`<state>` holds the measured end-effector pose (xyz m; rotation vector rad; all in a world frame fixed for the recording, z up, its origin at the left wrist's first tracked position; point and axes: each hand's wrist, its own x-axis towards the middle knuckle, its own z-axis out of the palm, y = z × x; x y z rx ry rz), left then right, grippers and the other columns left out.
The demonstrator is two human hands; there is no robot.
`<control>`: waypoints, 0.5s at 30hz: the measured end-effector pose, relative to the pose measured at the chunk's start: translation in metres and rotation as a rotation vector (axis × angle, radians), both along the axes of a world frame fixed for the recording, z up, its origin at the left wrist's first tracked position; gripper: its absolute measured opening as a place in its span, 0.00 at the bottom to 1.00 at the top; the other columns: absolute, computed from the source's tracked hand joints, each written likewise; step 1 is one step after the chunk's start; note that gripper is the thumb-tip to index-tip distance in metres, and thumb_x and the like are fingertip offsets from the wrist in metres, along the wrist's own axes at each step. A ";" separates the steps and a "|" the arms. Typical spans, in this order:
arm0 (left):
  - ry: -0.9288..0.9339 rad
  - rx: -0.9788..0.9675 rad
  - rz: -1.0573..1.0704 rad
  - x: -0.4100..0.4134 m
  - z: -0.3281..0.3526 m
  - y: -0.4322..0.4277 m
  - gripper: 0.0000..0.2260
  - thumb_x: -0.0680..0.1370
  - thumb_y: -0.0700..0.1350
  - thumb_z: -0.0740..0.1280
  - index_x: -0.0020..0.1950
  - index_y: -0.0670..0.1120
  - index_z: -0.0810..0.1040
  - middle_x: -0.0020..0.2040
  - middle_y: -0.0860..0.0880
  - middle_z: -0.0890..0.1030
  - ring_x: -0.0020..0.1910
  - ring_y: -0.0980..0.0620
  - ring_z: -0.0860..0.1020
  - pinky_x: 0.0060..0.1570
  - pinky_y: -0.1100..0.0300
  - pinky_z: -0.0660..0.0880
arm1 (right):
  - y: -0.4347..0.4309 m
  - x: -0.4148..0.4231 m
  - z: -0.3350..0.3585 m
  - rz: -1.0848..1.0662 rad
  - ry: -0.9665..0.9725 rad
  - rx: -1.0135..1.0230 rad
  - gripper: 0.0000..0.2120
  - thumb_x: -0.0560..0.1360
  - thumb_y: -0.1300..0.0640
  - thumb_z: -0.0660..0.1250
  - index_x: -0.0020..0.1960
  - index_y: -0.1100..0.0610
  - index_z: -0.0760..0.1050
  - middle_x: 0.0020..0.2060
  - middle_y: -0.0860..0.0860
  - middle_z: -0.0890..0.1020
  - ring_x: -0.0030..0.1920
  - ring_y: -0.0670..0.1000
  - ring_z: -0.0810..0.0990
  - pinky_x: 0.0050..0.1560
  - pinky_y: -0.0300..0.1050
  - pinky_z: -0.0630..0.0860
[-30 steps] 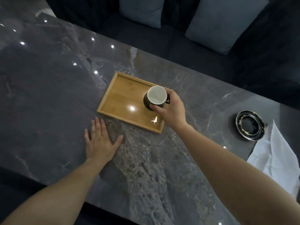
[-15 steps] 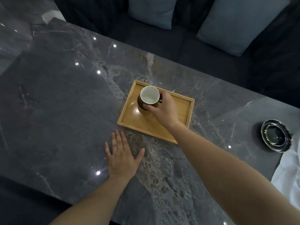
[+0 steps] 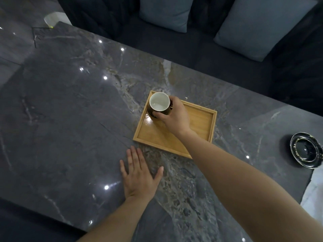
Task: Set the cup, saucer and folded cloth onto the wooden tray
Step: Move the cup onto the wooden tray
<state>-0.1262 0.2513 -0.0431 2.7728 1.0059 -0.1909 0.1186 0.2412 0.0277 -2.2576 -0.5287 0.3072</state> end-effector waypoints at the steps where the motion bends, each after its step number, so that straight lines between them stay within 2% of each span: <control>1: 0.003 -0.003 -0.001 0.000 0.001 0.000 0.48 0.77 0.73 0.51 0.82 0.36 0.50 0.83 0.37 0.52 0.83 0.42 0.46 0.78 0.35 0.46 | 0.001 0.000 0.000 0.006 -0.004 -0.001 0.32 0.64 0.38 0.78 0.63 0.46 0.72 0.56 0.42 0.80 0.56 0.46 0.78 0.54 0.51 0.78; 9: 0.024 0.003 -0.007 0.000 0.004 0.001 0.48 0.77 0.73 0.50 0.81 0.36 0.52 0.83 0.37 0.53 0.83 0.41 0.47 0.78 0.34 0.48 | 0.005 -0.003 0.000 0.002 -0.010 -0.010 0.34 0.64 0.39 0.78 0.65 0.48 0.72 0.58 0.44 0.80 0.58 0.47 0.77 0.56 0.52 0.78; 15: 0.025 -0.007 -0.016 0.000 0.001 0.002 0.49 0.77 0.74 0.51 0.82 0.36 0.51 0.83 0.36 0.53 0.83 0.41 0.47 0.78 0.35 0.46 | -0.004 -0.005 0.007 -0.007 0.000 -0.053 0.42 0.63 0.38 0.80 0.70 0.52 0.68 0.64 0.48 0.78 0.64 0.50 0.76 0.63 0.54 0.76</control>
